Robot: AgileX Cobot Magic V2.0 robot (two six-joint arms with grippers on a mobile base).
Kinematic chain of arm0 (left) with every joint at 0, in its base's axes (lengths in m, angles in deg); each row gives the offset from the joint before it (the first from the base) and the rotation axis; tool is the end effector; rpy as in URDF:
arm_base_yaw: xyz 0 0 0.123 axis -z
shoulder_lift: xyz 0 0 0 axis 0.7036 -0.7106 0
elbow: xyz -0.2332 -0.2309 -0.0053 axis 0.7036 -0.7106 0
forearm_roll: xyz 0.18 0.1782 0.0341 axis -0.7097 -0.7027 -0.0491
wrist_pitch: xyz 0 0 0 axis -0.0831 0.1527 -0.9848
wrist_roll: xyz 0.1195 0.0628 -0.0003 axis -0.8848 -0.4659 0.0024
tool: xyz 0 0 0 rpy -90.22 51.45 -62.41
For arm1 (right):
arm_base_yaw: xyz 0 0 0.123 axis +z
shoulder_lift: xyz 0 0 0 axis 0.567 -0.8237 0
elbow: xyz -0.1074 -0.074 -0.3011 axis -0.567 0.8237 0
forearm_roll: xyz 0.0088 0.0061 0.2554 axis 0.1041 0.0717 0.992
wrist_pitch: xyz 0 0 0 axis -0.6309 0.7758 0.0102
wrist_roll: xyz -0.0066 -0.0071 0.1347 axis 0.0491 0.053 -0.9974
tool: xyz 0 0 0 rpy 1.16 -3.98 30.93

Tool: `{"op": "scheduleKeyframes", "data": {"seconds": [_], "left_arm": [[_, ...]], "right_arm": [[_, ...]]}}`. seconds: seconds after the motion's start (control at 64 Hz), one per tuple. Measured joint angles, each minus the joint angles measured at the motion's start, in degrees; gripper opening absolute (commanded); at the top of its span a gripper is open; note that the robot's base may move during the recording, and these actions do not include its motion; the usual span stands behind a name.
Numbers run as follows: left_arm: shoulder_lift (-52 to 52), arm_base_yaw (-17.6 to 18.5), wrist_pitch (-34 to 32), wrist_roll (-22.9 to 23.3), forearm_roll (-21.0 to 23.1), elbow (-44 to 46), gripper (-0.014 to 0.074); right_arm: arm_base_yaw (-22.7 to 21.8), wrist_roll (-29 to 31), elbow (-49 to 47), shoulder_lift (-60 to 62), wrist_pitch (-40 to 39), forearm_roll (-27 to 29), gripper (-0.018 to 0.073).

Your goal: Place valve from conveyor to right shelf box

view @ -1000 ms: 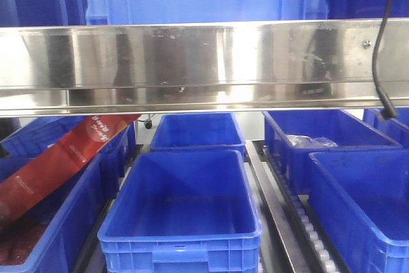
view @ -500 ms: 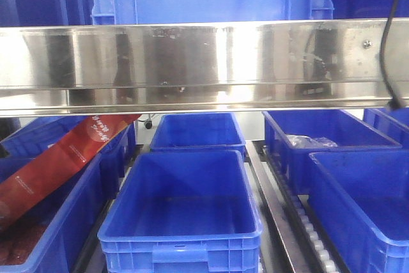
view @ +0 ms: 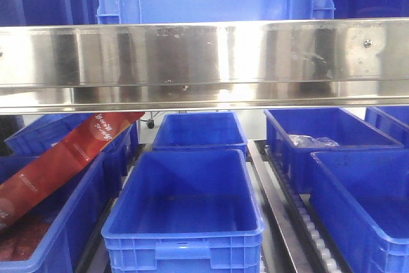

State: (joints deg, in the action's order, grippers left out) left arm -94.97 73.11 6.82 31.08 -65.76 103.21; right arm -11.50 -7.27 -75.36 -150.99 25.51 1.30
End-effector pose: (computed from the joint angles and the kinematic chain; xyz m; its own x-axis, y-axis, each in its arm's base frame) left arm 0.3454 -0.2025 0.4918 -0.2166 0.0569 -0.9746 0.5507 0.8314 -0.0738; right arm 0.3227 0.1410 0.4861 -0.1468 0.0300 -0.9887 -0.4033 0.9109 0.0875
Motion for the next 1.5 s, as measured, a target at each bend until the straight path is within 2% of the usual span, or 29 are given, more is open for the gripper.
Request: {"op": "scheduleKeyframes", "data": {"seconds": [0.344,0.547,0.703,0.859,1.062,1.5], "left_arm": [[25.83,0.00,-16.85,-0.12,-1.89,-36.21,-0.0111],[42.04,0.00,-20.23,-0.12,-1.89,-54.33,-0.0111],[55.15,0.00,-20.32,-0.12,-1.99,-64.01,-0.0111],[64.63,0.00,-20.32,-0.12,-1.99,-68.65,-0.0111],[72.21,0.00,-20.49,-0.12,-1.99,-69.56,-0.0111],[75.23,0.00,-21.21,-0.12,-1.99,-69.65,-0.0111]], "right_arm": [[0.00,0.00,25.16,16.15,-8.25,-1.42,-0.0163],[0.00,0.00,37.48,26.53,-9.26,-1.42,-0.0163],[0.00,0.00,44.04,33.93,-9.22,-1.42,-0.0163],[0.00,0.00,46.16,39.10,-8.25,-1.42,-0.0163],[0.00,0.00,46.25,41.40,-8.35,-1.42,-0.0163],[0.00,0.00,46.28,41.40,-8.68,-1.42,-0.0163]]}}
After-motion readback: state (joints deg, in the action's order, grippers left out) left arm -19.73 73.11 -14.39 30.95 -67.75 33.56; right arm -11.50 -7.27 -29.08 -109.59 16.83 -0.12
